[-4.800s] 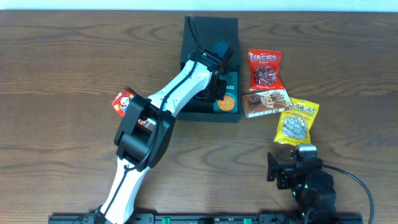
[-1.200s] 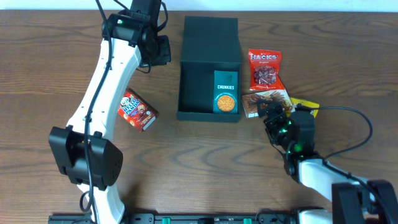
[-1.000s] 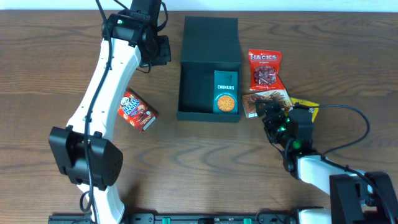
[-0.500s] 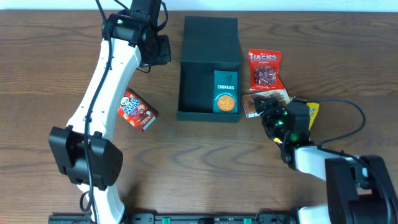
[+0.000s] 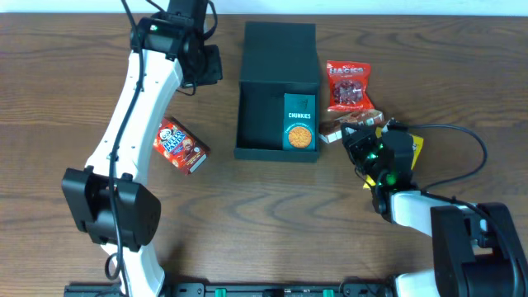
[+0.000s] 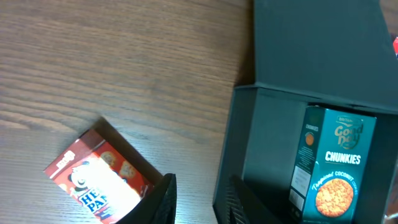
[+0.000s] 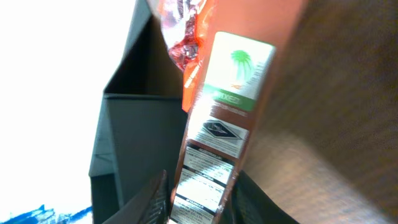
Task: Pack container
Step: 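Lift the Pocky box upright and carry it toward the green box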
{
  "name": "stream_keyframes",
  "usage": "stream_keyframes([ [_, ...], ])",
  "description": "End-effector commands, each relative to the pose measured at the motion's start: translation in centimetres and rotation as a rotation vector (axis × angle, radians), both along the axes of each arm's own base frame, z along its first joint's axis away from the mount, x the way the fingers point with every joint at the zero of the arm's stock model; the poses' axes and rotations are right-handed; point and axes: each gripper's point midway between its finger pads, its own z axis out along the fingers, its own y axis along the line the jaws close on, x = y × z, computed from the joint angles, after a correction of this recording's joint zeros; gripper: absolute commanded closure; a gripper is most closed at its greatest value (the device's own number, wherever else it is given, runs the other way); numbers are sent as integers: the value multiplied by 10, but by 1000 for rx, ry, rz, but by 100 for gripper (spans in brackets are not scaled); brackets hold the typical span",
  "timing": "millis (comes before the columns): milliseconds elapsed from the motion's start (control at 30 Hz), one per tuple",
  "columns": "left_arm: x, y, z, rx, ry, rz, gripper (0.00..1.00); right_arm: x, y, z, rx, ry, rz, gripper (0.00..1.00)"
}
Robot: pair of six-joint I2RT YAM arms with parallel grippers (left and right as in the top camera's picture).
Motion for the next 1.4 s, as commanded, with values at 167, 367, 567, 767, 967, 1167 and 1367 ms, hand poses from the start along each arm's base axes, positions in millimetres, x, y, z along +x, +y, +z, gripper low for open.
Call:
stream_keyframes([
  [167,5,18,1,5,-4,35,72,16,24,38,21,-140,162,76],
  [367,4,19,1,6,1,37,72,29,43,73,9,-257,292,76],
  [567,1,20,-1,9,14,37,72,34,61,106,49,-339,410,80],
  [767,1,20,-1,6,16,45,72,32,77,137,-9,-479,567,65],
  [967,-1,20,-1,7,23,47,72,40,58,132,-164,-537,569,24],
  [1167,-1,20,-1,1,24,62,72,55,52,150,-257,-570,578,1],
  [1367,-1,20,-1,0,25,65,72,84,29,151,-463,-435,519,1],
])
